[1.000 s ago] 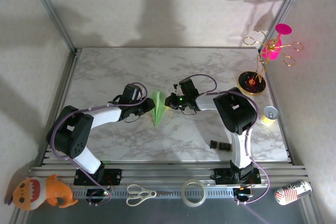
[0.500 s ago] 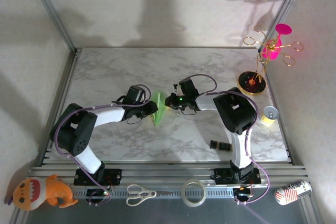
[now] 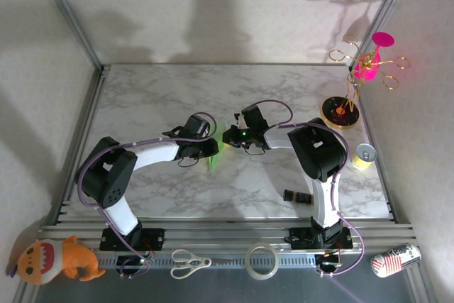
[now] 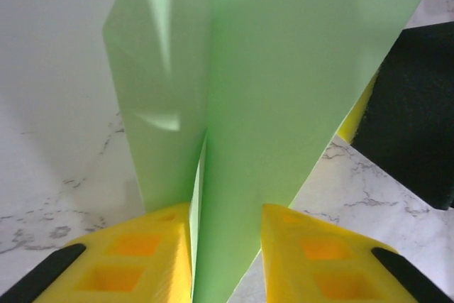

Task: Fold a paper plane with a square sheet of paper (pick it up from the middle)
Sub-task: Turn over a paper plane at the center of the table, then move the paper plane to the top-center of the table.

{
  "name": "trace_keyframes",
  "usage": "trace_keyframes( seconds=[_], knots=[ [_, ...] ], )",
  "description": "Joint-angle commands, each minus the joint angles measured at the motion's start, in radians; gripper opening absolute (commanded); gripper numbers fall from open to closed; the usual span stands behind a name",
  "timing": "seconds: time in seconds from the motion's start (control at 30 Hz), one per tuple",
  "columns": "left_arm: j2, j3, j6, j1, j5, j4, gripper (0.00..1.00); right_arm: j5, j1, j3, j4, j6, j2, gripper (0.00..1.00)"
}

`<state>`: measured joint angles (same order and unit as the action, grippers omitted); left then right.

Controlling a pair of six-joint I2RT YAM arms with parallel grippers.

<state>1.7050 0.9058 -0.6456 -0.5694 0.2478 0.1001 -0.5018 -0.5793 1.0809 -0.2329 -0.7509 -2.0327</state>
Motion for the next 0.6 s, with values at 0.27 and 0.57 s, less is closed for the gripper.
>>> trace_keyframes(
  seconds=[0.27, 0.57],
  knots=[
    [-0.054, -0.052, 0.037, -0.009, 0.053, -0.090, 0.33, -0.015, 0.007, 0.027, 0.026, 0.011, -0.014, 0.02],
    [-0.054, -0.072, 0.051, -0.009, 0.069, -0.122, 0.36, -0.012, 0.006, 0.025, 0.026, 0.012, -0.014, 0.02]
  ],
)
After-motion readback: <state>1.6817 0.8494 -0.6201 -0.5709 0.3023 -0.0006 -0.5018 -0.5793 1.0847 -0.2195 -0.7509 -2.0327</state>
